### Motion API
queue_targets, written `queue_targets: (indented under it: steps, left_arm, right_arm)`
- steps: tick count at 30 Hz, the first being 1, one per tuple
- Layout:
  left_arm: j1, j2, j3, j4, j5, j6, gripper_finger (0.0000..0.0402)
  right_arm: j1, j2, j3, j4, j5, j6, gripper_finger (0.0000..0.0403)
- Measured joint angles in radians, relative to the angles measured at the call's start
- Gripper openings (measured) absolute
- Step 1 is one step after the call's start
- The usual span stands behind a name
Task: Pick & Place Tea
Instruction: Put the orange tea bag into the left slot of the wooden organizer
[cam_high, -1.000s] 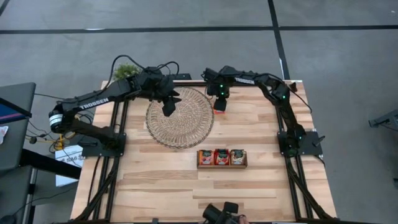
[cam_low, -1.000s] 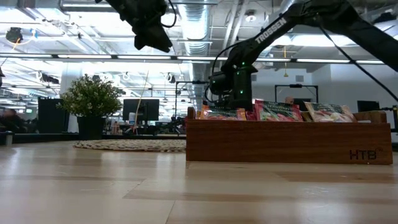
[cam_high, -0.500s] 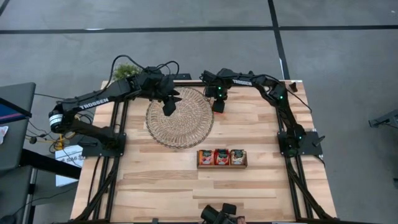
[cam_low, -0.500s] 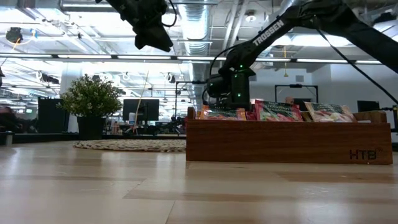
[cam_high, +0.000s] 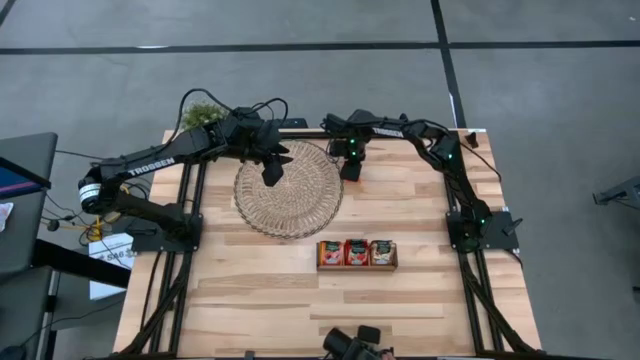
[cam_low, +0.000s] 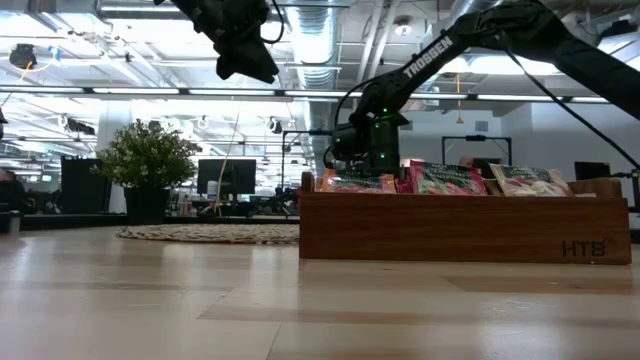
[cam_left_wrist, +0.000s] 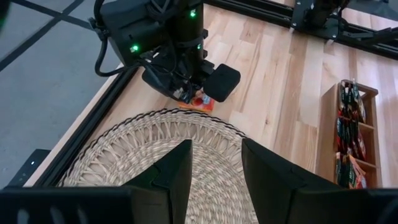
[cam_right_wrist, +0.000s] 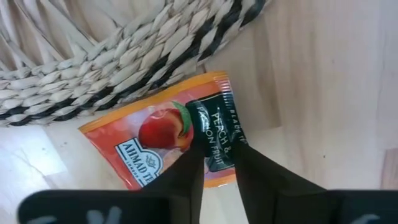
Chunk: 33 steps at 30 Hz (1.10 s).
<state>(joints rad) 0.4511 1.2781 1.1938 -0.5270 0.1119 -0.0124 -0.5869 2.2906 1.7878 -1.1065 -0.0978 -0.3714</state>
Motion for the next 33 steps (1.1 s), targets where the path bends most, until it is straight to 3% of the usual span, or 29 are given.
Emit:
queue_targets:
  steps: [14,22,33]
  left_arm:
    - [0.000,0.000,0.000,0.014,0.000,-0.003,0.0131]
    - [-0.010,0.000,0.000,0.015,0.002,-0.004,0.0131]
    - [-0.045,0.000,0.000,0.015,0.003,-0.062,0.0131]
  right_arm:
    - [-0.010,0.000,-0.001,-0.017,0.056,0.004,0.0007]
    - [-0.009,-0.012,-0.003,-0.036,0.119,0.004,0.0001]
    - [0.061,-0.232,-0.003,-0.041,0.208,-0.021,0.0000]
